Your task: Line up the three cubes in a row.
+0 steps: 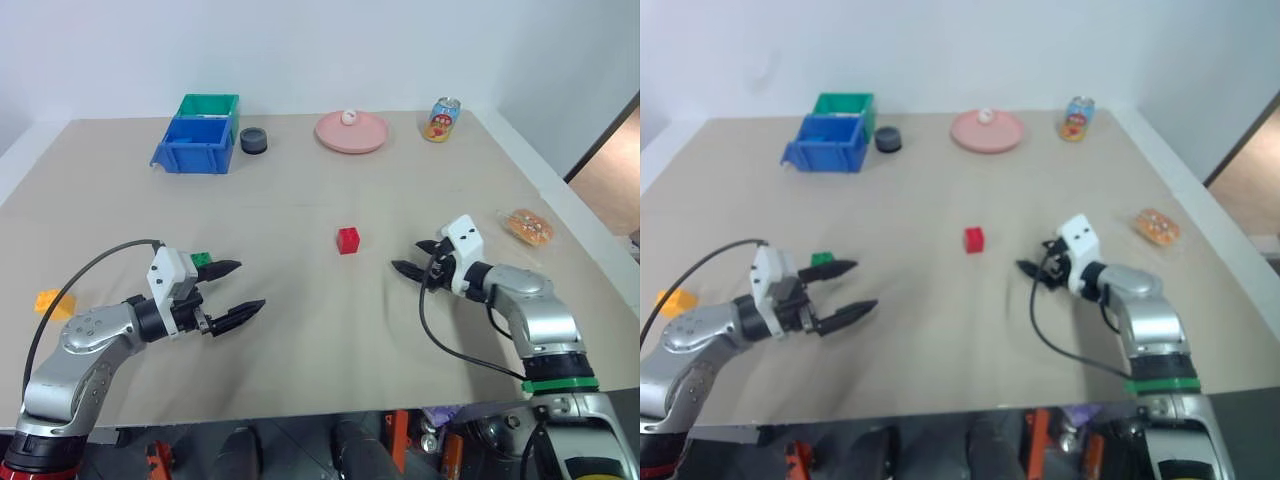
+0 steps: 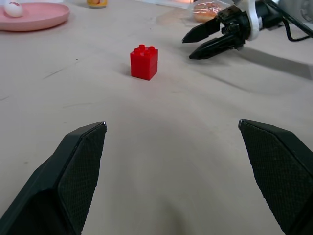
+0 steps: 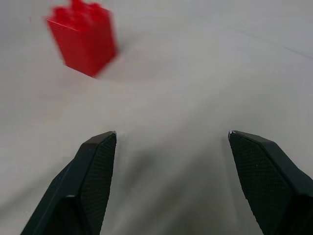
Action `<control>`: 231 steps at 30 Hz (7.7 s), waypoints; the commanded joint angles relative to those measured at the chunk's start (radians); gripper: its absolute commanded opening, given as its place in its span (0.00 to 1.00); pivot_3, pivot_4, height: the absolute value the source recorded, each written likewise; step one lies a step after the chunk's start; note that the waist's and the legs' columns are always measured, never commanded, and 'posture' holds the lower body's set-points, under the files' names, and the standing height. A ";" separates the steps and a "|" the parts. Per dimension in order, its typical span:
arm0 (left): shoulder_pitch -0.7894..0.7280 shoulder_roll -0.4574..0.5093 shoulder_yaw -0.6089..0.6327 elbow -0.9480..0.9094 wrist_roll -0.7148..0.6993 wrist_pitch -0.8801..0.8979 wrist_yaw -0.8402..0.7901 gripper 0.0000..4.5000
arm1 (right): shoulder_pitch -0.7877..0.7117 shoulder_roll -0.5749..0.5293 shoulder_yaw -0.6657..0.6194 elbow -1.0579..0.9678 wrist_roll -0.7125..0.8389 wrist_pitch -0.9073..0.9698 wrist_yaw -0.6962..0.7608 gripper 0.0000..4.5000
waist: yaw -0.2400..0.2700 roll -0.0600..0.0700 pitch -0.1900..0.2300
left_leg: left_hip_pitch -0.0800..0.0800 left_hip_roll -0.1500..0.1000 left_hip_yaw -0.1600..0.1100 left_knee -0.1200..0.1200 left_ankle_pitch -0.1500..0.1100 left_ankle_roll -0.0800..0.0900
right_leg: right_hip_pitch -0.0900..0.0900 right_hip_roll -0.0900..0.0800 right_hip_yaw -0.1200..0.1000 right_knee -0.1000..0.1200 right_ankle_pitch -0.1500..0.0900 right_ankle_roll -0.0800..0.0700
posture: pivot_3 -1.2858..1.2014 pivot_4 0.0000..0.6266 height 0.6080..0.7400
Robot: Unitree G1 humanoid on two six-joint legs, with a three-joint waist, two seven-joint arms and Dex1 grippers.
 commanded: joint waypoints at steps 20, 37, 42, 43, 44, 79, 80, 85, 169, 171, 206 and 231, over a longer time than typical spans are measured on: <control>-0.052 -0.028 -0.023 -0.035 -0.006 -0.011 0.049 1.00 | 0.036 0.232 0.137 -0.164 -0.094 0.066 -0.286 0.84 | -0.008 -0.005 -0.003 | 0.001 0.002 0.000 0.000 0.002 -0.001 | -0.001 0.002 0.000 0.000 0.002 -0.003 | 0.52 0.24 1.00; -0.067 -0.057 -0.048 -0.039 -0.006 -0.007 0.077 1.00 | -0.124 0.343 0.116 0.097 -0.149 -0.082 -0.379 0.84 | -0.011 -0.005 -0.003 | 0.000 0.003 0.000 -0.002 0.002 -0.001 | -0.002 0.003 0.000 0.000 0.002 -0.003 | 0.52 0.24 1.00; -0.048 -0.057 -0.041 -0.051 -0.006 -0.009 0.085 1.00 | -0.158 0.337 0.116 0.155 -0.153 -0.132 -0.362 0.59 | -0.011 -0.005 -0.003 | 0.000 0.003 0.000 -0.002 0.002 -0.001 | -0.003 0.003 0.000 0.000 0.002 -0.003 | 0.52 0.24 1.00; -0.045 -0.055 -0.039 -0.053 -0.006 -0.009 0.087 1.00 | -0.160 0.335 0.113 0.162 -0.150 -0.135 -0.359 0.51 | -0.011 -0.005 -0.003 | 0.000 0.003 0.000 -0.002 0.002 -0.001 | -0.003 0.003 0.000 0.000 0.002 -0.003 | 0.52 0.24 1.00; -0.042 -0.053 -0.036 -0.054 -0.007 -0.010 0.089 1.00 | -0.160 0.332 0.110 0.167 -0.147 -0.137 -0.356 0.44 | -0.011 -0.005 -0.003 | 0.000 0.003 0.000 -0.002 0.002 -0.001 | -0.002 0.003 0.000 0.000 0.002 -0.003 | 0.52 0.24 1.00; 0.146 0.089 0.133 -0.145 -0.149 0.043 -0.027 1.00 | -0.219 -0.005 0.240 0.219 0.058 -0.455 0.708 0.27 | -0.005 -0.005 -0.001 | -0.002 0.003 0.000 -0.007 0.000 -0.003 | -0.004 0.003 0.000 -0.004 -0.002 -0.004 | 0.52 0.24 1.00; 0.149 0.094 0.142 -0.144 -0.153 0.045 -0.023 1.00 | -0.214 -0.012 0.243 0.226 0.050 -0.468 0.720 0.27 | -0.004 -0.005 -0.001 | -0.001 0.003 0.000 -0.007 0.000 -0.003 | -0.004 0.003 0.000 -0.004 -0.002 -0.004 | 0.52 0.24 1.00; 0.155 0.095 0.164 -0.164 -0.174 0.059 -0.002 1.00 | -0.165 -0.040 0.252 0.224 0.030 -0.515 0.743 0.27 | -0.002 -0.005 -0.001 | -0.001 0.003 0.000 -0.007 0.000 -0.003 | -0.004 0.003 -0.001 -0.004 -0.002 -0.004 | 0.52 0.24 1.00; 0.106 0.036 0.210 -0.123 -0.256 0.110 0.115 1.00 | -0.394 -0.365 0.185 0.597 -0.048 -0.534 0.757 0.99 | 0.014 -0.005 0.000 | 0.000 0.001 0.002 -0.002 0.001 -0.004 | -0.001 0.000 0.000 -0.003 -0.001 -0.002 | 0.52 0.24 1.00; 0.131 0.010 0.236 -0.132 -0.283 0.123 0.156 1.00 | -0.421 -0.368 0.145 0.597 -0.016 -0.489 0.765 0.99 | 0.009 -0.005 0.000 | 0.000 0.001 0.002 -0.002 0.001 -0.004 | -0.001 0.000 0.000 -0.003 -0.001 -0.002 | 0.52 0.24 1.00; 0.092 -0.233 0.097 0.062 0.043 0.155 0.633 1.00 | -0.329 -0.125 0.024 -0.123 0.393 0.103 0.592 0.99 | 0.004 -0.003 0.000 | -0.002 0.001 0.000 -0.001 -0.001 -0.003 | -0.002 0.002 0.000 -0.003 0.000 -0.002 | 0.52 0.24 1.00; -0.149 -0.306 0.012 0.248 0.241 0.198 0.681 0.28 | -0.253 -0.150 0.004 -0.195 0.420 0.106 0.510 1.00 | 0.017 -0.001 -0.001 | -0.001 0.000 -0.001 -0.001 0.006 -0.002 | 0.000 0.001 -0.001 -0.003 0.007 -0.001 | 0.52 0.24 1.00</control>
